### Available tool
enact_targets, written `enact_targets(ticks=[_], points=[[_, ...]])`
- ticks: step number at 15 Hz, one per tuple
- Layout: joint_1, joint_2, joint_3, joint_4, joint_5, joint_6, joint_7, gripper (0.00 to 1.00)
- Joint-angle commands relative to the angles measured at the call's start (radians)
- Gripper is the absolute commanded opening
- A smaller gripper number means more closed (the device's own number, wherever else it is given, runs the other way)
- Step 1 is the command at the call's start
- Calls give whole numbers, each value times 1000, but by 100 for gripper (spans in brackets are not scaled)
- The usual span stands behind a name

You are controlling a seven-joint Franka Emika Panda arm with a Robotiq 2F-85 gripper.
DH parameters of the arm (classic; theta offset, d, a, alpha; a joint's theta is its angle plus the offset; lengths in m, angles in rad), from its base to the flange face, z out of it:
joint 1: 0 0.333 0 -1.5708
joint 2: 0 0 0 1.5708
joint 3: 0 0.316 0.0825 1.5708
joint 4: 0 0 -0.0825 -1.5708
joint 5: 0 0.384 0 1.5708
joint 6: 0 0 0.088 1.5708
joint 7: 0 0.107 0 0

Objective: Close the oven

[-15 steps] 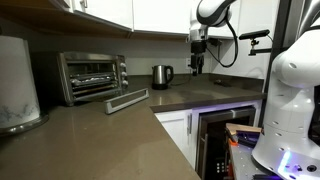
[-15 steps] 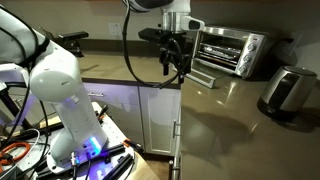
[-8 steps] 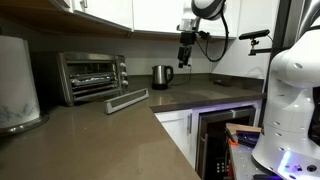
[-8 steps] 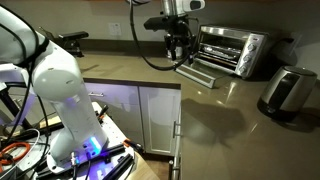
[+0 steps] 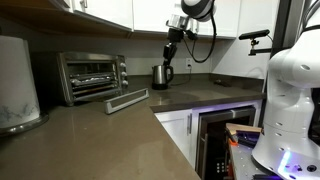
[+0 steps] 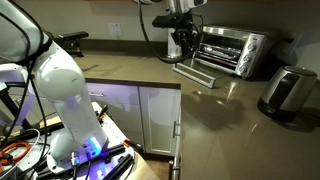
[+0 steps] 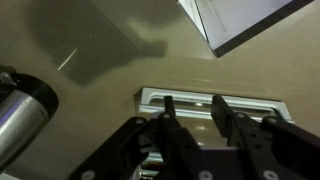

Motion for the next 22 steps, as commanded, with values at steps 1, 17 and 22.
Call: enact_targets(ticks=[1, 17, 22], points=[[41, 112, -19, 73, 87, 55, -90, 14], [61, 274, 16, 161, 241, 47, -189, 0], [84, 334, 31, 190, 300, 42, -231, 0]])
